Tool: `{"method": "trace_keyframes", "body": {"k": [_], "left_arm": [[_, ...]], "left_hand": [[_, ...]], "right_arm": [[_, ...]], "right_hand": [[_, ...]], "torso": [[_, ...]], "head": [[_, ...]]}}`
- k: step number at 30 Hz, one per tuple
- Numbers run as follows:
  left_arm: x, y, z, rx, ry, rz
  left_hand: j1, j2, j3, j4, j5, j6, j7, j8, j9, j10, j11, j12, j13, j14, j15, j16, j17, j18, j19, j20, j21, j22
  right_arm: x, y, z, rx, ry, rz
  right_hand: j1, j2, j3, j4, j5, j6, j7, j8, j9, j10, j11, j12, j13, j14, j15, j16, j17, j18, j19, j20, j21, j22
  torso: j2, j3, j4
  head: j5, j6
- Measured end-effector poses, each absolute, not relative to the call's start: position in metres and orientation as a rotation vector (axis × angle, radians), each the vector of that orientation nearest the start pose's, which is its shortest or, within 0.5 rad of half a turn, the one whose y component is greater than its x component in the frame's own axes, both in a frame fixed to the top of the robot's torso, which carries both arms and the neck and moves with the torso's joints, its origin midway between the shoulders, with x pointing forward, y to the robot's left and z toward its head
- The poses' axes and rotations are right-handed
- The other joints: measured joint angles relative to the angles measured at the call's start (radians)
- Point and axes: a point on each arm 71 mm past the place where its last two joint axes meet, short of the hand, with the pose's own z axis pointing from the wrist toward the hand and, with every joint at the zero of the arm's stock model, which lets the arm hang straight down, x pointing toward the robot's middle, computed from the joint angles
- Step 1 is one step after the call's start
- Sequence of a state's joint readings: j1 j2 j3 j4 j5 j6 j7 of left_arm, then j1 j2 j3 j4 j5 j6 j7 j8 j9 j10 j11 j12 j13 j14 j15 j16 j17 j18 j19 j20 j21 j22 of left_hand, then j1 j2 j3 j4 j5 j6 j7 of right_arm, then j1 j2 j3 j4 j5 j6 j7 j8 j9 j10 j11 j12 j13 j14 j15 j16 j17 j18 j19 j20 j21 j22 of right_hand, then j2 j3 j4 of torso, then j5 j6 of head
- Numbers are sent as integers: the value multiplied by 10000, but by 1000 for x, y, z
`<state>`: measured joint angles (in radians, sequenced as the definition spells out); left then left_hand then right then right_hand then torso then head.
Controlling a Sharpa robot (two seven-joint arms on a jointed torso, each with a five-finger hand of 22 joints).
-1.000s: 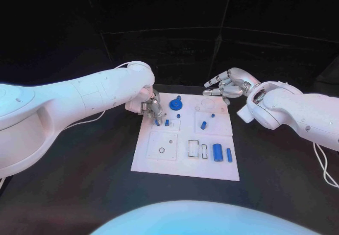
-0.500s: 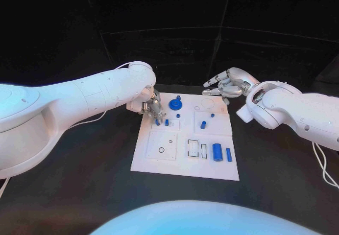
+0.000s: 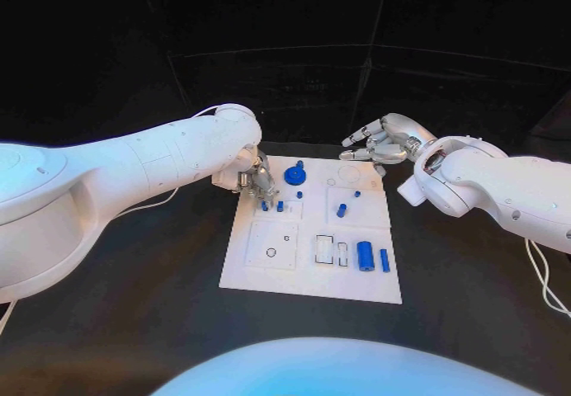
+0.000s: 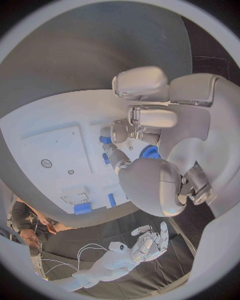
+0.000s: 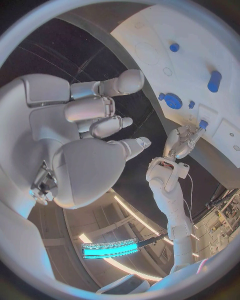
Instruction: Assemble the parts on the task board
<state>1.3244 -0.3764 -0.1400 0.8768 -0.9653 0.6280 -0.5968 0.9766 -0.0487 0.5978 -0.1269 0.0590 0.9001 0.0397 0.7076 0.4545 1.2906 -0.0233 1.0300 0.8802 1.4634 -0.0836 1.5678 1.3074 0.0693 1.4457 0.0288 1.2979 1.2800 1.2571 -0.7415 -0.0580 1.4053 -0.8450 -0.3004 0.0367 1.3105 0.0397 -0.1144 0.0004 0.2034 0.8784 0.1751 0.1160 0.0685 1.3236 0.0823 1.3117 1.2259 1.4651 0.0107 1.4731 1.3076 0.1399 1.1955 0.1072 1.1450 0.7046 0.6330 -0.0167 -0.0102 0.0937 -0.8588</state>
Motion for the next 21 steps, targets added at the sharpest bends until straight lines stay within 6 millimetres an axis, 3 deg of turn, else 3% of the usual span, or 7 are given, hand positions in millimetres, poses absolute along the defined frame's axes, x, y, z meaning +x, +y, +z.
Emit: {"method": "trace_keyframes", "body": {"k": [4, 8, 21], "left_arm": [[562, 170, -234, -358, 26922, -896], [562, 173, -234, -416, 26884, -846], [563, 179, -234, -803, 26513, -843]], "left_hand": [[-290, -257, -824, 308, -12, 152, 12, -169, -42, -3, -2, 47, 36, 0, 0, 0, 0, 0, 0, 0, 0, 27], [-436, -316, -1505, 566, -12, 208, 65, -265, -58, -4, -2, 85, 58, 0, 0, 0, 0, 0, 0, 0, 0, 38], [-585, -167, -2754, 1131, -11, 312, 31, -403, -33, -5, -1, 115, 95, 0, 0, 0, 0, 0, 0, 0, 0, 62]], "right_arm": [[515, -184, -173, 3362, 17273, 10135], [515, -184, -173, 3363, 17274, 10132], [515, -184, -173, 3370, 17272, 10119]], "right_hand": [[0, 0, 0, 0, 0, 0, 0, 0, 0, 0, 0, 0, 0, 0, 0, 0, 0, 0, 0, 0, 0, 0], [0, 0, 1, -1, 0, 0, 0, 0, 0, -22, 22, 0, -25, 0, 0, 0, -1, 0, 0, 0, 0, -20], [0, 0, 1, -1, 0, 0, 0, 0, 0, -37, 36, 0, -25, 0, 0, 0, -2, -1, 0, 0, 0, -19]], "torso": [[0, 0, 2], [0, -2, 5], [-2, -2, 7]], "head": [[0, 0], [9, -3], [15, 5]]}}
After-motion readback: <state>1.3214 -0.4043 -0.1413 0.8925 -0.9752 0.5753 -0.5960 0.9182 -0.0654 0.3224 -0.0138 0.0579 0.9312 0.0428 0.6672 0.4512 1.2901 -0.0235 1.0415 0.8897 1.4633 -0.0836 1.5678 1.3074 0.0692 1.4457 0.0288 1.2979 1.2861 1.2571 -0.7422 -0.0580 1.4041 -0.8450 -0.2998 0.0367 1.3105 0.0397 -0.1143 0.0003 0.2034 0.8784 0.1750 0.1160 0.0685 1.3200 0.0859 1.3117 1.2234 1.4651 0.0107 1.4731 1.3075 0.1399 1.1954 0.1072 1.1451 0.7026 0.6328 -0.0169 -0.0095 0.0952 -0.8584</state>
